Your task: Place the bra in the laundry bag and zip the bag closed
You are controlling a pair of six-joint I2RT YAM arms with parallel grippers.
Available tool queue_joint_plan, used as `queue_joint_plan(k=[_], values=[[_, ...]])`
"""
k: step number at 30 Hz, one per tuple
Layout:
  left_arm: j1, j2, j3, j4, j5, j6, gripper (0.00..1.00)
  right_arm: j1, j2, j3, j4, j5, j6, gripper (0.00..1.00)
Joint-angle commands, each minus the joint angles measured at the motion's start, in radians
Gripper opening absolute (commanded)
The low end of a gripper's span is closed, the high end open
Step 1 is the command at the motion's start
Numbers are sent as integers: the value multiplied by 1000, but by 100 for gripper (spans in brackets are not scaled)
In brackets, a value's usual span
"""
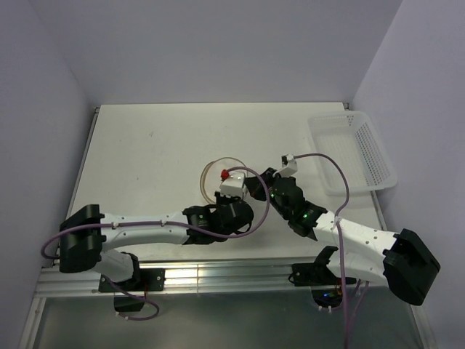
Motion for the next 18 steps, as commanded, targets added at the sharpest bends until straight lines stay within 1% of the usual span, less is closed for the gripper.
queue_joint_plan(k=[1, 3, 4, 6, 7, 10, 14, 15, 17, 18], values=[[-13, -124, -78, 71, -73, -60, 0, -29, 10, 45, 22, -30, 12, 0], [-21, -157, -130, 99, -81, -91, 0, -67, 10, 50, 42, -57, 26, 0], [-27, -189, -185, 123, -82, -105, 0, -83, 11, 51, 53, -73, 32, 0], [-30, -221, -238, 145, -85, -137, 0, -119, 16, 57, 76, -111, 62, 0], [-34, -235, -288, 153, -99, -145, 0, -132, 16, 51, 90, -126, 78, 0], [-36, -281, -345, 147, -102, -168, 0, -165, 25, 47, 137, -181, 110, 0], [-36, -293, -359, 69, -136, -218, 0, -201, 30, 38, 150, -220, 109, 0], [-36, -296, -349, 8, -148, -249, 0, -211, 21, 31, 150, -225, 103, 0], [-34, -316, -335, -66, -206, -281, 0, -277, 18, 28, 133, -281, 87, 0], [-36, -325, -329, -100, -220, -281, 0, -302, 19, 34, 116, -319, 52, 0]])
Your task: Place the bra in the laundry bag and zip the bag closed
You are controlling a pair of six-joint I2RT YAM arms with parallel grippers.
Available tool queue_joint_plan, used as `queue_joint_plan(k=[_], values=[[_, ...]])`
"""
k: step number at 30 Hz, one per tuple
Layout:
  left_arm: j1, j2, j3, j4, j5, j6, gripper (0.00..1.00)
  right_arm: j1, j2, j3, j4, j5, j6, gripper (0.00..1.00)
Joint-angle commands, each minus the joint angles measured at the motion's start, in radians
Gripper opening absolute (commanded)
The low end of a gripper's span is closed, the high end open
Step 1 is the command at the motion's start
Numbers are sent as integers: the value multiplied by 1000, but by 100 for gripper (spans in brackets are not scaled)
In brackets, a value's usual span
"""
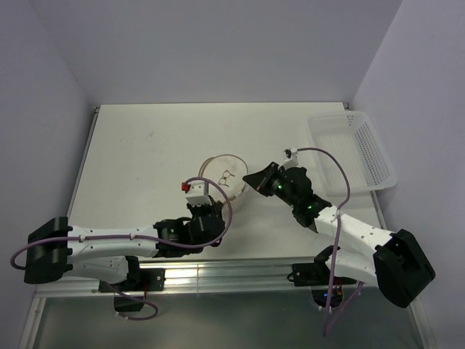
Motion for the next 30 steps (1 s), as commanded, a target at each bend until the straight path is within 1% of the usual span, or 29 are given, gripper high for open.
queue_joint_plan(k=[1, 2, 4, 5, 6, 7, 8, 9, 10, 11, 14, 15, 16, 19, 20, 22, 23, 25, 26, 27, 29, 30], values=[[-8, -60, 3, -259, -121, -33, 0, -147, -18, 65, 44, 17, -77, 0], [-7, -73, 3, -252, -135, -19, 0, -161, -12, 86, -8, -22, -101, 0], [2, -102, 3, -171, -121, 60, 0, -175, 2, 155, -64, -49, -180, 0], [2, -108, 4, -131, -109, 88, 0, -175, 18, 186, -137, -73, -206, 0], [2, -110, 6, -86, -71, 141, 0, -175, 26, 209, -161, -90, -242, 1], [2, -99, 7, 13, -46, 169, 0, -175, 29, 234, -170, -110, -250, 31], [2, -85, 12, 59, -23, 212, 0, -173, 29, 243, -193, -135, -255, 51], [2, -70, 32, 81, -2, 220, 0, -173, 25, 251, -207, -133, -263, 68], [2, -29, 44, 125, 4, 237, 0, -173, 17, 252, -216, -135, -269, 79], [2, -6, 58, 184, 13, 260, 0, -172, -1, 254, -231, -139, -276, 79], [7, 51, 108, 215, 33, 286, 0, -172, -46, 236, -253, -126, -283, 79], [11, 54, 116, 215, 52, 272, 0, -172, -53, 229, -262, -113, -290, 79], [31, 56, 116, 216, 114, 263, 0, -172, -60, 222, -273, -88, -293, 79], [67, 58, 124, 189, 182, 208, 1, -170, -70, 196, -299, -43, -310, 79], [77, 62, 133, 175, 217, 199, 5, -170, -84, 186, -306, -32, -309, 79], [87, 70, 162, 153, 236, 180, 10, -168, -110, 151, -317, 8, -298, 79], [88, 73, 176, 161, 280, 182, 20, -162, -139, 137, -317, 25, -280, 79], [88, 91, 197, 160, 305, 179, 29, -139, -170, 97, -301, 54, -254, 78], [88, 97, 214, 160, 313, 195, 33, -129, -175, 82, -290, 52, -214, 77], [88, 111, 222, 158, 310, 206, 36, -115, -176, 53, -274, 52, -191, 74], [90, 125, 246, 150, 293, 258, 37, -63, -185, 19, -201, 60, -113, 70], [91, 128, 251, 160, 306, 292, 37, -43, -187, -4, -181, 66, -94, 65]])
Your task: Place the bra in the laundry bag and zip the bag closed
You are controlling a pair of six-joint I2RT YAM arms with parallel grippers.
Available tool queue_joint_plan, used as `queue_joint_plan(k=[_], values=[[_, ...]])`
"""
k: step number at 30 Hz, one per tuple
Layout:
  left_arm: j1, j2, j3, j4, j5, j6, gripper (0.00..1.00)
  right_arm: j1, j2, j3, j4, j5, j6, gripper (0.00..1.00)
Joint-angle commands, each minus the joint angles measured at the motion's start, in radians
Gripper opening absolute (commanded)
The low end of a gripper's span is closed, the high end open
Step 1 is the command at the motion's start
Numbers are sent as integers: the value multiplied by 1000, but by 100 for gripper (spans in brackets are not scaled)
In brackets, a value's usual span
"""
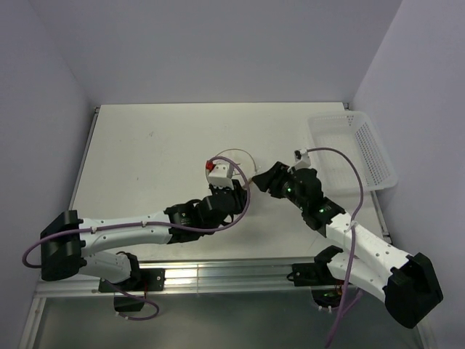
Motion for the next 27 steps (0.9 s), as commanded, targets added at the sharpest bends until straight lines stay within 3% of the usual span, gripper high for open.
queue_joint_plan(k=[1, 11, 19, 23, 27], values=[[4, 24, 56, 46, 50, 109, 38, 61, -13, -42, 126, 45, 111, 62], [96, 40, 59, 36, 151, 210, 44, 114, 77, -35, 235, 45, 188, 59], [131, 67, 60, 69, 243, 308, 45, 112, 108, -7, 197, 94, 175, 47], [140, 118, 103, 69, 263, 368, 44, 112, 119, -1, 197, 91, 174, 29], [142, 155, 128, 77, 299, 439, 43, 112, 108, -6, 199, 85, 172, 24]])
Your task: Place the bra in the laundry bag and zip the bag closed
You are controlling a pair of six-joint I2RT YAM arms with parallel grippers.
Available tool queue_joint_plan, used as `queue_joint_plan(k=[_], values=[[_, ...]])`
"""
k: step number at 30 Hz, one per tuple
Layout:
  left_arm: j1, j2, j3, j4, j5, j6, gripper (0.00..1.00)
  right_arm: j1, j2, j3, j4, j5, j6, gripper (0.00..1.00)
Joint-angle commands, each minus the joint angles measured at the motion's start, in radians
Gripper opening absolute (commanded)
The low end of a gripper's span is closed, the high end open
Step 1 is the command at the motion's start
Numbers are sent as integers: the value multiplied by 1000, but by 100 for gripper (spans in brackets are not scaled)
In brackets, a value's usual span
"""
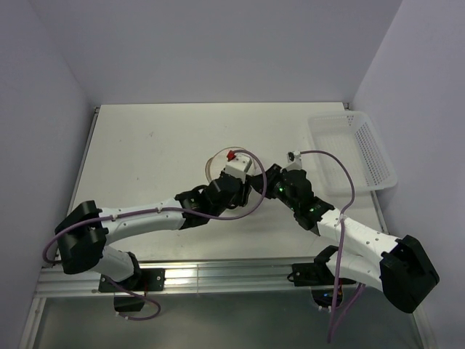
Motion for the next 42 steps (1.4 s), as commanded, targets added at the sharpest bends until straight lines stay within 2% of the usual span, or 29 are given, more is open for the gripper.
queue_joint_plan(k=[1, 5, 14, 20, 26, 30, 34, 38, 42], values=[[5, 23, 65, 42, 40, 104, 43, 4, -7, 32, 24, 23, -2, 24], [14, 32, 76, 49, 9, 123, 44, 4, -12, 26, 28, 24, -5, 13], [23, 43, 80, 42, -9, 140, 49, 4, -9, 26, 36, -3, -20, 6], [84, 20, 67, 70, 156, 118, 44, 4, -15, 19, 39, -11, -45, 0], [132, -12, 45, 105, 305, 91, 35, 2, -25, 10, 34, -25, -68, 0], [149, -26, 41, 108, 368, 83, 39, 4, -30, 9, 42, -49, -75, 0], [169, -18, 54, 99, 427, 92, 39, 4, -38, 10, 48, -66, -81, 0], [178, 15, 65, 102, 474, 92, 31, 4, -39, 10, 54, -81, -84, 0], [187, 8, 56, 134, 482, 85, 7, 4, -35, 10, 54, -92, -91, 0]])
